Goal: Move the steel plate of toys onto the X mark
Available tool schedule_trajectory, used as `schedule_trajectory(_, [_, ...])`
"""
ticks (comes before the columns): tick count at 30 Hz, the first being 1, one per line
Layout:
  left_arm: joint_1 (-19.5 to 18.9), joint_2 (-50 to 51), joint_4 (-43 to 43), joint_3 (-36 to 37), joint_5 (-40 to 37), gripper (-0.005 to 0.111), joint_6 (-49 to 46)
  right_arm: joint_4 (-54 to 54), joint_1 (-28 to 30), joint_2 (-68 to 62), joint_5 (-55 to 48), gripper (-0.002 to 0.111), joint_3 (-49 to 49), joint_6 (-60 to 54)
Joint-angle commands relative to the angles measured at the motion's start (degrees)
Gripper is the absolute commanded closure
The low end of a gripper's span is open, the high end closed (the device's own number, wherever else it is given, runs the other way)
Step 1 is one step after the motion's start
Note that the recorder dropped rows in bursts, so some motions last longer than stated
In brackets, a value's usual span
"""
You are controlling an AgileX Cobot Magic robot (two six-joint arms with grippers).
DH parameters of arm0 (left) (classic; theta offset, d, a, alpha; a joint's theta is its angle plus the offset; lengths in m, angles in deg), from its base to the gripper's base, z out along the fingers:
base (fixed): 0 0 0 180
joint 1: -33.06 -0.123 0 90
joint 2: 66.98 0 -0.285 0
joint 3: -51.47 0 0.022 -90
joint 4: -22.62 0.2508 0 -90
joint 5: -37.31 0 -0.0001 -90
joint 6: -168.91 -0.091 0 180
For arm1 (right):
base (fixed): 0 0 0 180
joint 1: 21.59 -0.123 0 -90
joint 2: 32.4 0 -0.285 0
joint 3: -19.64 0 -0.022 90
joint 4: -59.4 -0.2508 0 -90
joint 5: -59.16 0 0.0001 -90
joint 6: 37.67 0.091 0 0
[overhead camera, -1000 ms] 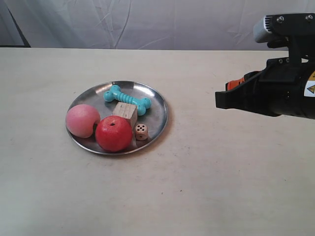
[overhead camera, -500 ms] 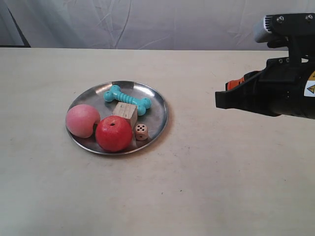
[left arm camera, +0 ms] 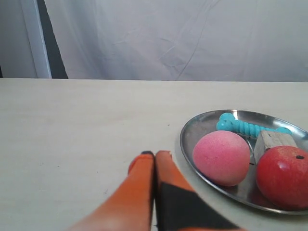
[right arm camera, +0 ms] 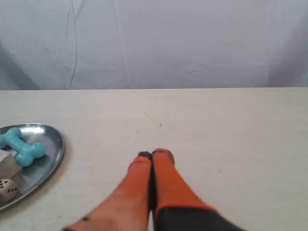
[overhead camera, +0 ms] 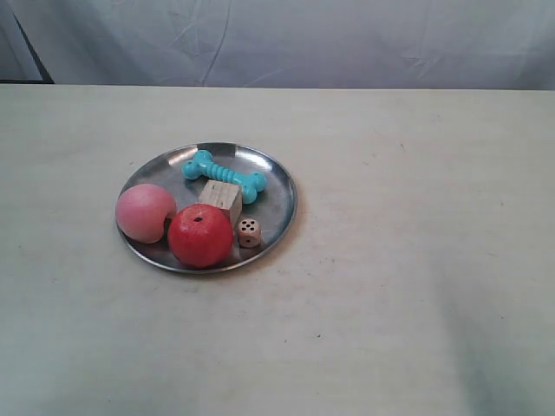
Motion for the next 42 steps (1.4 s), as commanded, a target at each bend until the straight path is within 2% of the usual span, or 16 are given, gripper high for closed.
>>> schedule_trajectory(1, [-0.05, -0.34, -0.36, 0.26, -0.08, 0.106, 0.05, 0.01, 1.36, 10.13, -0.12, 0.108, -8.62, 0.03])
schedule_trajectory(8, [-0.05, -0.34, -0.36, 0.26, -0.08, 0.106, 0.05, -0.62, 1.36, 13.58, -0.12, 0.108, -15.79, 0.03])
schedule_trajectory(24, [-0.05, -0.34, -0.36, 0.26, 0.03, 0.106, 0.05, -0.63, 1.36, 13.58, -0.3, 0.108, -15.91, 0.03])
schedule_trajectory(36, [-0.05, -0.34, -0.36, 0.26, 0.03, 0.106, 0.05, -3.07, 1.36, 13.58, 0.07, 0.108, -15.91, -6.81])
schedule_trajectory(42, [-0.05, -0.34, -0.36, 0.26, 0.03, 0.106, 0.05, -3.35, 1.36, 13.58, 0.05, 0.108, -15.91, -6.82])
